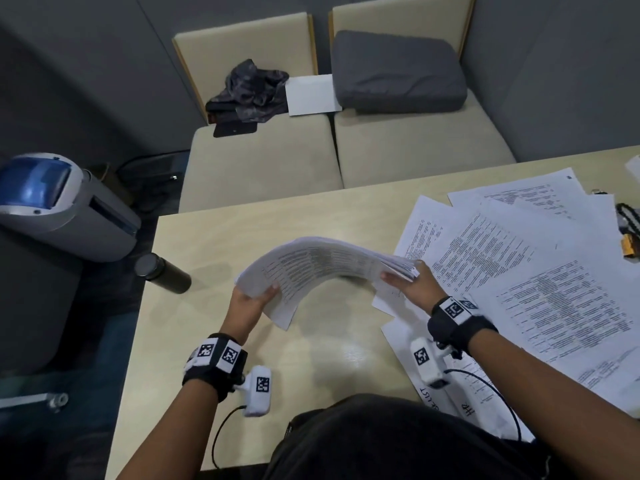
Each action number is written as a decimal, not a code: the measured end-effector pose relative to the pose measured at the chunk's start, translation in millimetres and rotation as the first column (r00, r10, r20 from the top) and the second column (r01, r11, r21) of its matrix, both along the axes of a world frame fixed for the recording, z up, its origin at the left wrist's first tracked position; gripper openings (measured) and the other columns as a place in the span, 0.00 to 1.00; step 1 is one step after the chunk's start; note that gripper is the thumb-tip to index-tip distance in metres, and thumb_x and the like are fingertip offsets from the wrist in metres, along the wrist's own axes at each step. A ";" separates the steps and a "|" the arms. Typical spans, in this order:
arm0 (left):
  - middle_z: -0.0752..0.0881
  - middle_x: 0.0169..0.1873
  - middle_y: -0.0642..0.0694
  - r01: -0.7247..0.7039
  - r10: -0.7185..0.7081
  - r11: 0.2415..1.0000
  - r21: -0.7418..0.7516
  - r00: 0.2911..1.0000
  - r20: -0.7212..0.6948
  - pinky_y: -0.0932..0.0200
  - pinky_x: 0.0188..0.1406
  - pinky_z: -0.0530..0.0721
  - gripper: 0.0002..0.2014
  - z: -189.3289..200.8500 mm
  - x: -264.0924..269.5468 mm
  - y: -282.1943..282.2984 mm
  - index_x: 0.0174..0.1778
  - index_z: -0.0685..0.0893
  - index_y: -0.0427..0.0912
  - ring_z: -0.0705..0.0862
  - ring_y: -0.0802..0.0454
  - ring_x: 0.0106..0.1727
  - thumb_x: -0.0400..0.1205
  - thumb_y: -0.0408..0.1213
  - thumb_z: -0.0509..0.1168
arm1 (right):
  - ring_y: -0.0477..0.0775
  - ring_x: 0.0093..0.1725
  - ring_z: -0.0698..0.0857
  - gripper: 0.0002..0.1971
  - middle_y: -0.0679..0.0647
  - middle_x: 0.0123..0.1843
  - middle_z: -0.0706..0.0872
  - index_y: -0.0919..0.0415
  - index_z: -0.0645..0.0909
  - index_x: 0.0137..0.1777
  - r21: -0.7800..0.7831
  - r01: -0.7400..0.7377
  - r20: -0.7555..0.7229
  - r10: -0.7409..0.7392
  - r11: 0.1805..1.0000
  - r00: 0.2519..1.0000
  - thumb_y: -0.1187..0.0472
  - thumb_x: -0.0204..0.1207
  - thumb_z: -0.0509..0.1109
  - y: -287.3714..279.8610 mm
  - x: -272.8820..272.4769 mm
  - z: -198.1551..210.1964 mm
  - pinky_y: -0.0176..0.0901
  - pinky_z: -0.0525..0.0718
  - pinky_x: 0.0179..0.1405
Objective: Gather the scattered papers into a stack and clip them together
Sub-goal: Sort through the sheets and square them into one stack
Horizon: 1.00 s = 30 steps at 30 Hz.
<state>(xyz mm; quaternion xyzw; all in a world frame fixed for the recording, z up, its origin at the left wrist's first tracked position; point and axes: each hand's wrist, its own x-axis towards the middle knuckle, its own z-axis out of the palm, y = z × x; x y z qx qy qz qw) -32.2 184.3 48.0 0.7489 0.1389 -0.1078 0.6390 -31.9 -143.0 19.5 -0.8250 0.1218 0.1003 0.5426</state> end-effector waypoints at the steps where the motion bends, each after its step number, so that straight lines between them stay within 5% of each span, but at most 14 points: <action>1: 0.89 0.54 0.46 0.042 -0.042 0.999 0.007 0.999 0.000 0.51 0.54 0.85 0.19 5.8 1.2 4.3 0.60 0.83 0.48 0.86 0.48 0.57 0.74 0.29 0.76 | 0.50 0.29 0.80 0.10 0.60 0.28 0.84 0.59 0.85 0.36 -0.007 0.026 0.002 -0.026 1.000 1.000 0.55 0.73 0.78 -0.3 0.7 2.9 0.41 0.77 0.31; 5: 0.86 0.63 0.52 0.198 -0.261 0.931 0.305 0.948 0.181 0.61 0.60 0.82 0.36 51.3 20.7 18.3 0.70 0.78 0.54 0.84 0.58 0.62 0.65 0.40 0.82 | 0.50 0.34 0.79 0.03 0.56 0.32 0.84 0.66 0.90 0.43 -0.146 0.005 0.156 0.018 0.989 0.988 0.66 0.75 0.76 -2.9 8.0 23.3 0.35 0.73 0.31; 7: 0.83 0.67 0.57 0.257 -0.475 0.742 0.619 0.853 0.215 0.60 0.66 0.78 0.41 81.7 32.6 5.9 0.73 0.75 0.59 0.80 0.61 0.67 0.64 0.47 0.83 | 0.46 0.37 0.84 0.10 0.52 0.36 0.89 0.60 0.91 0.50 -0.218 -0.089 0.230 0.140 0.972 0.963 0.73 0.74 0.74 1.1 15.5 42.3 0.31 0.76 0.33; 9: 0.84 0.66 0.60 0.337 -0.684 0.429 0.838 0.727 0.058 0.55 0.63 0.81 0.38 106.1 42.3 -20.5 0.72 0.75 0.63 0.82 0.57 0.66 0.65 0.56 0.79 | 0.44 0.45 0.88 0.17 0.52 0.44 0.93 0.59 0.92 0.52 -0.280 -0.206 0.306 0.290 0.938 0.907 0.78 0.70 0.71 9.7 26.6 68.1 0.32 0.83 0.42; 10: 0.87 0.60 0.58 0.380 -0.732 0.331 0.864 0.681 -0.019 0.53 0.57 0.83 0.32 112.0 47.7 -33.6 0.68 0.79 0.62 0.84 0.53 0.61 0.67 0.57 0.77 | 0.46 0.47 0.90 0.17 0.53 0.47 0.93 0.60 0.92 0.52 -0.320 -0.249 0.350 0.358 0.914 0.865 0.77 0.69 0.71 15.3 32.3 83.9 0.35 0.85 0.46; 11: 0.90 0.50 0.55 0.419 -0.744 0.317 0.851 0.666 -0.051 0.52 0.48 0.84 0.21 116.3 52.0 -44.0 0.58 0.84 0.58 0.87 0.50 0.53 0.70 0.55 0.75 | 0.48 0.48 0.91 0.15 0.54 0.47 0.94 0.60 0.92 0.52 -0.372 -0.268 0.392 0.412 0.889 0.823 0.75 0.69 0.71 19.8 38.0 98.8 0.41 0.86 0.46; 12: 0.90 0.39 0.51 0.461 -0.733 0.386 0.799 0.680 -0.039 0.51 0.41 0.83 0.11 117.6 56.2 -49.8 0.46 0.87 0.51 0.88 0.47 0.45 0.73 0.51 0.74 | 0.51 0.47 0.91 0.14 0.54 0.47 0.94 0.58 0.92 0.52 -0.412 -0.263 0.417 0.437 0.872 0.797 0.71 0.70 0.71 22.5 44.2 113.5 0.45 0.87 0.45; 14: 0.87 0.26 0.46 0.458 -0.656 0.580 0.674 0.753 0.052 0.48 0.31 0.84 0.13 118.8 62.9 -50.2 0.30 0.84 0.42 0.87 0.44 0.31 0.75 0.45 0.74 | 0.53 0.46 0.91 0.12 0.53 0.46 0.94 0.56 0.91 0.53 -0.394 -0.221 0.396 0.382 0.892 0.835 0.64 0.70 0.73 16.0 55.1 140.6 0.49 0.88 0.47; 17: 0.81 0.19 0.48 0.369 -0.562 0.718 0.590 0.808 0.178 0.58 0.22 0.77 0.18 127.2 68.8 -34.3 0.22 0.79 0.42 0.79 0.49 0.20 0.76 0.41 0.75 | 0.46 0.55 0.87 0.27 0.49 0.54 0.89 0.50 0.82 0.63 -0.246 -0.016 0.359 0.106 0.969 0.927 0.54 0.64 0.84 -10.4 60.9 161.1 0.46 0.85 0.59; 20: 0.82 0.25 0.49 0.309 -0.391 0.907 0.286 0.869 0.303 0.62 0.28 0.78 0.11 137.0 67.4 -26.4 0.30 0.83 0.41 0.80 0.58 0.25 0.78 0.34 0.74 | 0.43 0.58 0.82 0.41 0.51 0.60 0.80 0.58 0.69 0.77 0.075 0.083 0.226 -0.098 0.994 0.969 0.58 0.65 0.83 -14.0 53.6 161.8 0.31 0.81 0.55; 22: 0.89 0.37 0.49 0.304 -0.296 0.952 0.033 0.887 0.356 0.59 0.39 0.86 0.01 143.5 64.6 -31.4 0.44 0.87 0.39 0.88 0.57 0.38 0.79 0.29 0.71 | 0.40 0.55 0.86 0.39 0.51 0.58 0.85 0.66 0.71 0.76 0.288 -0.066 0.146 0.024 0.956 0.989 0.61 0.65 0.81 2.1 46.7 153.6 0.29 0.84 0.55; 25: 0.91 0.52 0.50 0.272 -0.186 0.947 -0.169 0.897 0.401 0.57 0.57 0.86 0.12 144.3 62.2 -42.3 0.57 0.85 0.44 0.89 0.52 0.57 0.81 0.26 0.68 | 0.42 0.62 0.84 0.38 0.43 0.61 0.85 0.58 0.73 0.69 0.301 -0.039 0.146 -0.006 0.953 0.989 0.53 0.61 0.85 33.0 41.6 147.8 0.39 0.79 0.65; 27: 0.91 0.54 0.51 0.238 -0.121 0.938 -0.250 0.905 0.408 0.55 0.59 0.85 0.15 143.4 58.5 -43.9 0.58 0.83 0.47 0.88 0.51 0.60 0.80 0.24 0.67 | 0.44 0.60 0.81 0.33 0.40 0.56 0.81 0.55 0.68 0.64 0.316 0.096 0.153 -0.151 0.944 0.977 0.54 0.64 0.84 47.1 41.7 143.2 0.39 0.76 0.63; 30: 0.91 0.51 0.52 0.192 -0.077 0.945 -0.264 0.917 0.392 0.54 0.56 0.87 0.15 127.3 47.7 -40.5 0.57 0.83 0.48 0.88 0.51 0.57 0.80 0.25 0.68 | 0.53 0.65 0.82 0.43 0.51 0.63 0.81 0.56 0.68 0.63 0.254 0.141 0.111 -0.174 0.957 0.978 0.36 0.55 0.84 64.3 40.4 119.5 0.52 0.78 0.70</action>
